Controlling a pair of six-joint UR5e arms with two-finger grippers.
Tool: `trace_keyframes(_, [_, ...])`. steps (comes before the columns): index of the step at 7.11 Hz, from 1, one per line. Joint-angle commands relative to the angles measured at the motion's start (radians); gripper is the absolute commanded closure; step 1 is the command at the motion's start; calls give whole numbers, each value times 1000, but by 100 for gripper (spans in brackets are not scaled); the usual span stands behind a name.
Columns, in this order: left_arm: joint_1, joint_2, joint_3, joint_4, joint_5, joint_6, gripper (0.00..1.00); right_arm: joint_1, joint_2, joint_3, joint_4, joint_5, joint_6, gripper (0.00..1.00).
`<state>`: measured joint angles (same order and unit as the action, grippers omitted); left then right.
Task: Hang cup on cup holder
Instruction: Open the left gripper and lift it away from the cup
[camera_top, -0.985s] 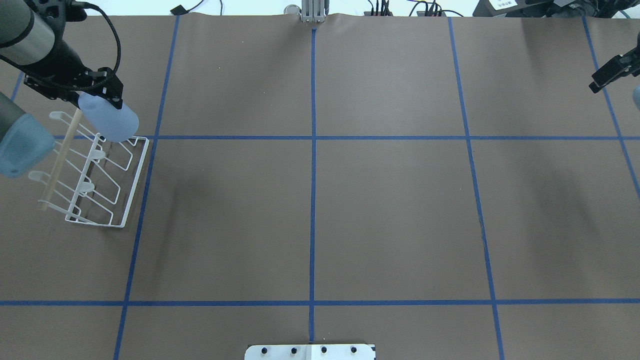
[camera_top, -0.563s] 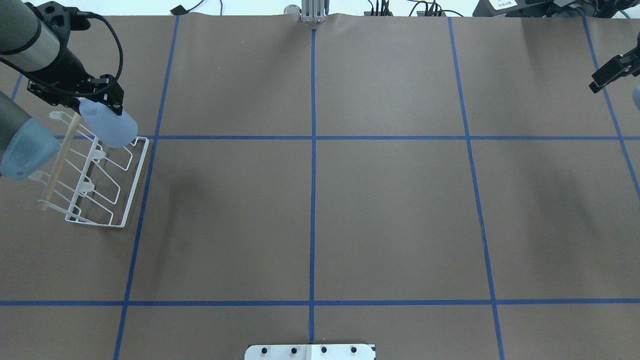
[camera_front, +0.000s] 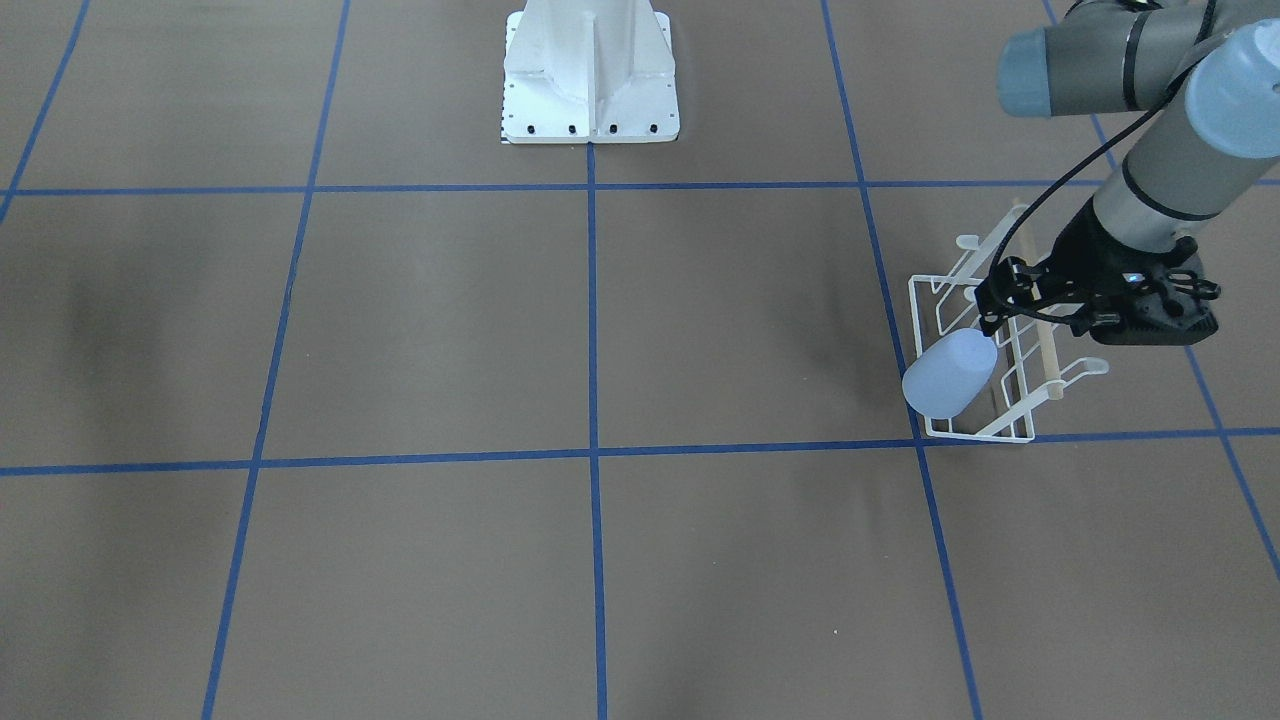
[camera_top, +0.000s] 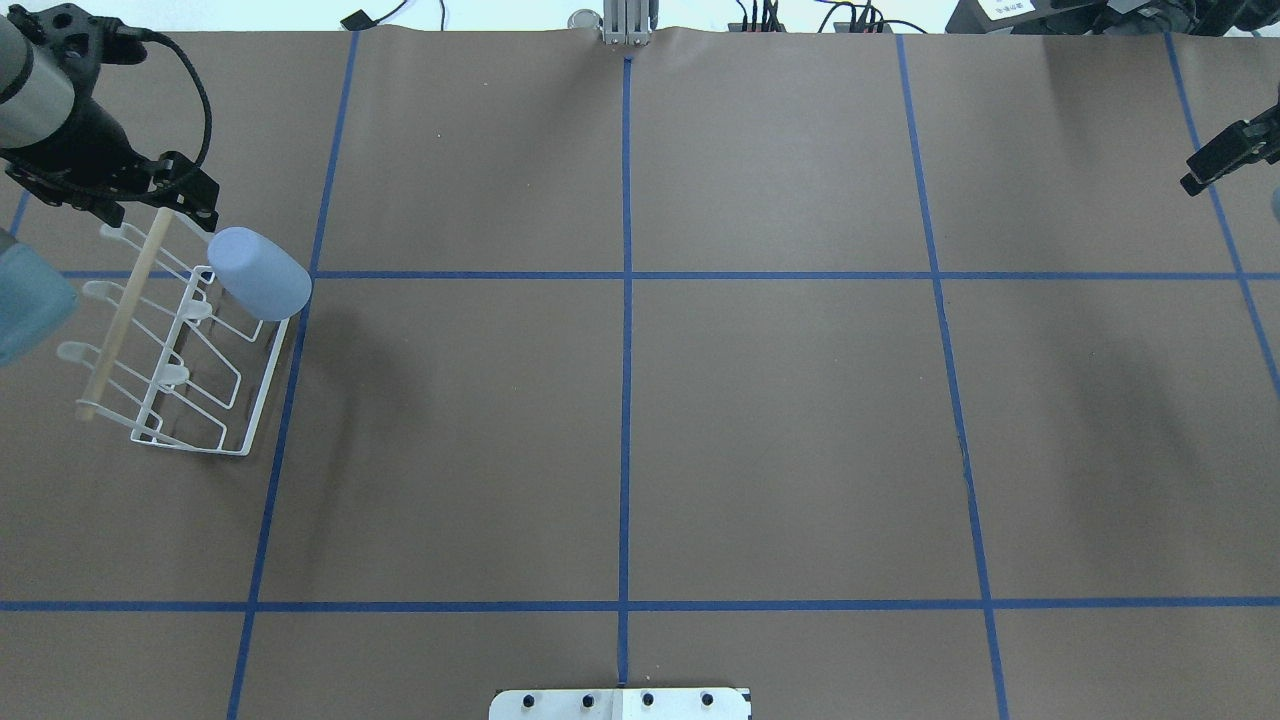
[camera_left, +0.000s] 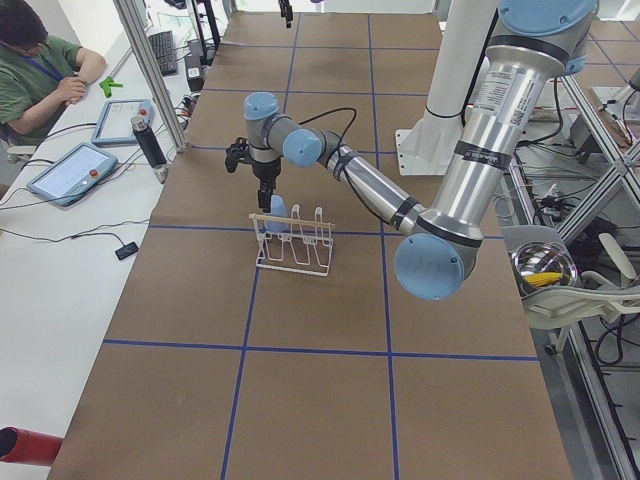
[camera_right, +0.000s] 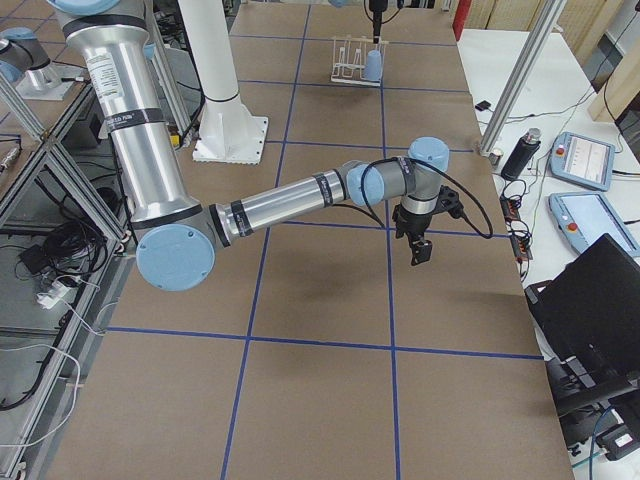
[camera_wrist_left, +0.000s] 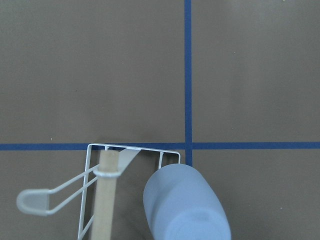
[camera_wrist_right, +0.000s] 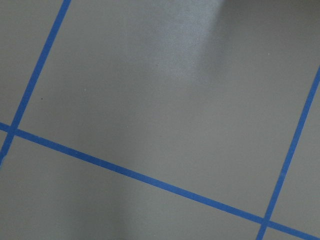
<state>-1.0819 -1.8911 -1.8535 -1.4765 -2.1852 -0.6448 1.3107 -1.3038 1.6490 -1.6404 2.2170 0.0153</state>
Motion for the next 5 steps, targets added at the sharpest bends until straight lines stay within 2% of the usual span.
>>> trace_keyframes(1, [-67,77,-9,-2,-2,148,2,-1,-47,-18,4,-11,-4,0])
trace_keyframes(3, [-249,162,23,1,-14,377,2,45,-67,-25,1,9,6,0])
trace_keyframes(5, [-408,165,138,7,-48,498,2,123,-118,-29,1,88,-6,0])
